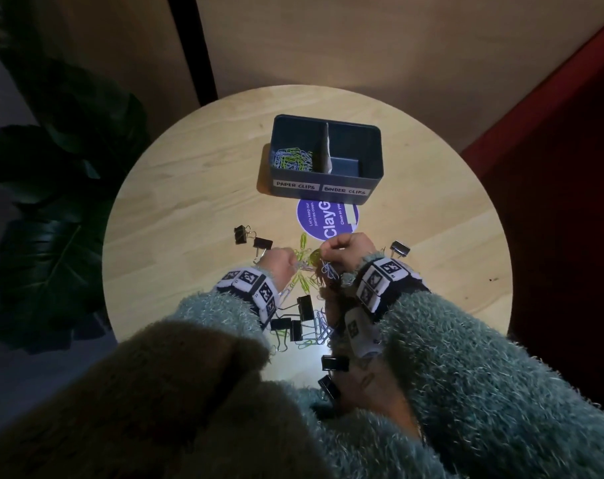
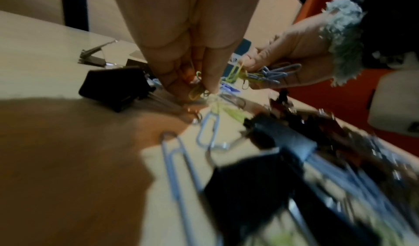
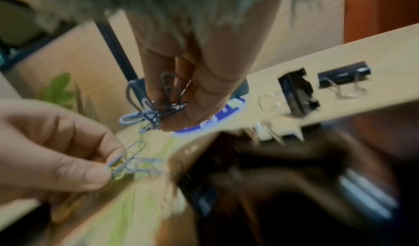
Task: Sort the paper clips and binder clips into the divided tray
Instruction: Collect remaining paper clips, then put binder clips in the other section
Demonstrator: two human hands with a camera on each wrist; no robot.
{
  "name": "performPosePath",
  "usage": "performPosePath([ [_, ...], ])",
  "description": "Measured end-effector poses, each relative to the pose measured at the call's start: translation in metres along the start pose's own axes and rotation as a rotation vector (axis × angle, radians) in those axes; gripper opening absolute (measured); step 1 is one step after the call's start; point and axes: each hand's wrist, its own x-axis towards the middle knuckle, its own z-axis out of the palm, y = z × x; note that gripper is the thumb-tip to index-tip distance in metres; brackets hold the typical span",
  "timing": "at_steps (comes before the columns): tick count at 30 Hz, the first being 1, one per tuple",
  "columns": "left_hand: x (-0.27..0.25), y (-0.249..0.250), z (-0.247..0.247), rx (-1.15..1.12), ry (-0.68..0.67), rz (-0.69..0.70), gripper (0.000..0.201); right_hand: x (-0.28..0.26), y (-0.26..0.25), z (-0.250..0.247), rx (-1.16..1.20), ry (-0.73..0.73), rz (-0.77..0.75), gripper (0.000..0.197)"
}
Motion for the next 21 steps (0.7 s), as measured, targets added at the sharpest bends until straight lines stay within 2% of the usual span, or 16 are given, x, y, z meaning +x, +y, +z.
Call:
performPosePath([
  [2, -0.001, 0.001, -0.012, -0.202, 0.034, -0.007, 0.01, -0.002, -0.013, -0.007, 0.103, 0.001, -0.009, 0.005],
  [5, -0.001, 0.009, -0.041, -0.359, 0.09, 0.066, 0.007, 0.002, -0.038, -0.02, 0.208, 0.022, -0.13, 0.01],
  [8, 0.006, 0.026, -0.075, -0.395, 0.203, 0.145, 0.007, 0.011, -0.072, -0.032, 0.269, 0.08, -0.256, 0.015],
  [11, 0.022, 0.045, -0.107, -0.355, 0.361, 0.203, 0.01, 0.027, -0.106, -0.04, 0.384, 0.135, -0.297, 0.015],
  [13, 0.038, 0.056, -0.125, -0.358, 0.463, 0.188, 0.01, 0.038, -0.126, -0.041, 0.429, 0.183, -0.315, 0.012],
  [15, 0.052, 0.064, -0.136, -0.374, 0.541, 0.154, 0.009, 0.045, -0.142, -0.04, 0.391, 0.232, -0.314, 0.004],
  [18, 0.067, 0.069, -0.144, -0.39, 0.6, 0.097, 0.016, 0.062, -0.154, -0.037, 0.226, 0.299, -0.315, 0.016],
  [21, 0.074, 0.066, -0.145, -0.315, 0.553, 0.081, 0.028, 0.074, -0.156, -0.033, 0.004, 0.218, -0.333, 0.025],
])
